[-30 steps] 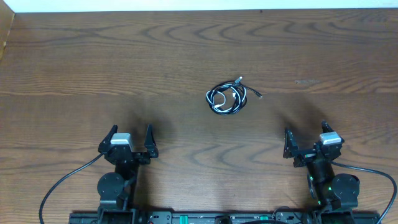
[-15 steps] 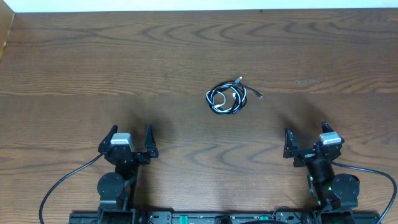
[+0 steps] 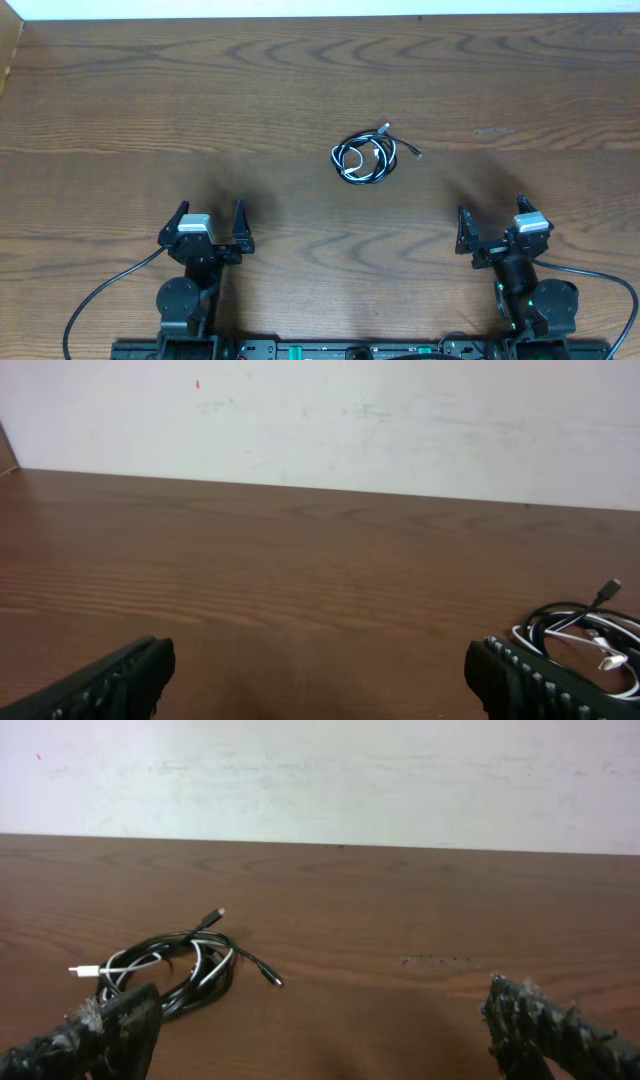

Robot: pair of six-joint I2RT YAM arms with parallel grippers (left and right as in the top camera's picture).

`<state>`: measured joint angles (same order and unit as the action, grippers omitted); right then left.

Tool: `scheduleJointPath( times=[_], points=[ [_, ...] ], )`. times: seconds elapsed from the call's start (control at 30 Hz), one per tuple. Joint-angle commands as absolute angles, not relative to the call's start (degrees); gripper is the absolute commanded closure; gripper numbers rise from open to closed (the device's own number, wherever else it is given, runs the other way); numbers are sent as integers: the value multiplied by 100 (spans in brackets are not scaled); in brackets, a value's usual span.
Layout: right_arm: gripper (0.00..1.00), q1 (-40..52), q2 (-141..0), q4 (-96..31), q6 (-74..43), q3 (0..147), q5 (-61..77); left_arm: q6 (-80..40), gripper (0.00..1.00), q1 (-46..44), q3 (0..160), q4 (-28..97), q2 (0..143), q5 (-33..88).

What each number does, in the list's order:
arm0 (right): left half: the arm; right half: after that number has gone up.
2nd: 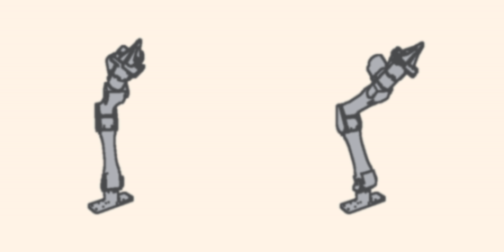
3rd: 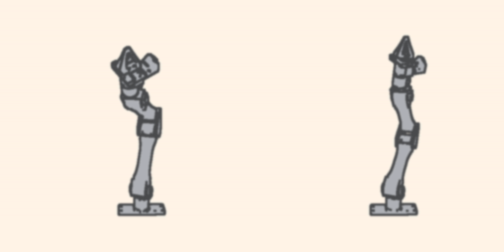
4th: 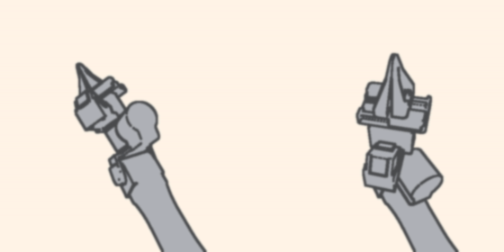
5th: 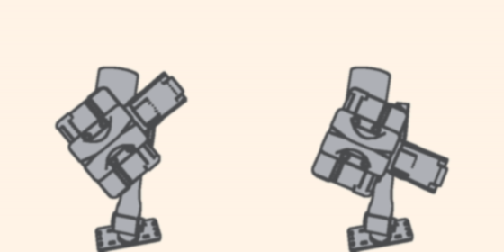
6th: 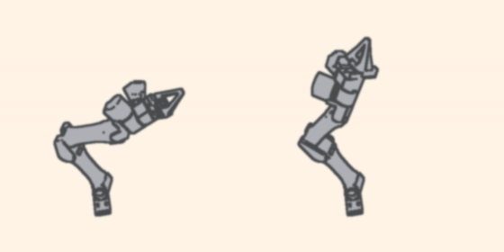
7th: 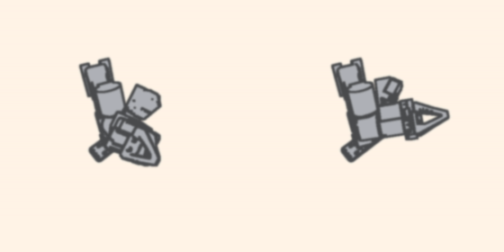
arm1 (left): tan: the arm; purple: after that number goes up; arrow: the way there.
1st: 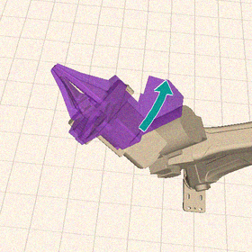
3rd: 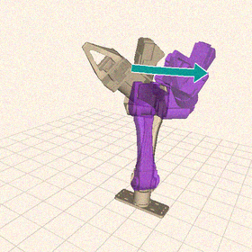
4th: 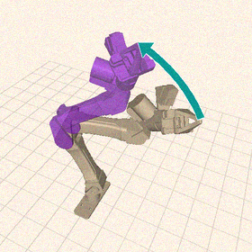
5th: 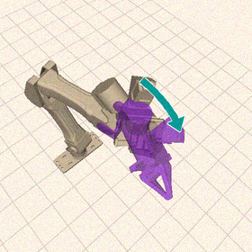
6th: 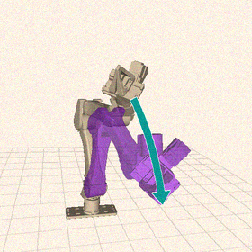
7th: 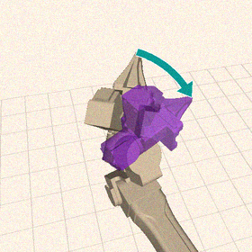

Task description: Untangle cables

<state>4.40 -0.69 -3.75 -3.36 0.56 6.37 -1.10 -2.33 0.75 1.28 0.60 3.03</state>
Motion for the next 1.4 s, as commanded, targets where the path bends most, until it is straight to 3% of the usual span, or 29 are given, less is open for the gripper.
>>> scheduleJointPath(
  times=[0.0,1.37],
  points=[
    [1,421,-71,-381,-292,32,591,-89,2,-204,25,403,34,231],
    [1,421,-71,-381,-292,32,593,-67,2,-204,305,235,287,292]
  ],
)
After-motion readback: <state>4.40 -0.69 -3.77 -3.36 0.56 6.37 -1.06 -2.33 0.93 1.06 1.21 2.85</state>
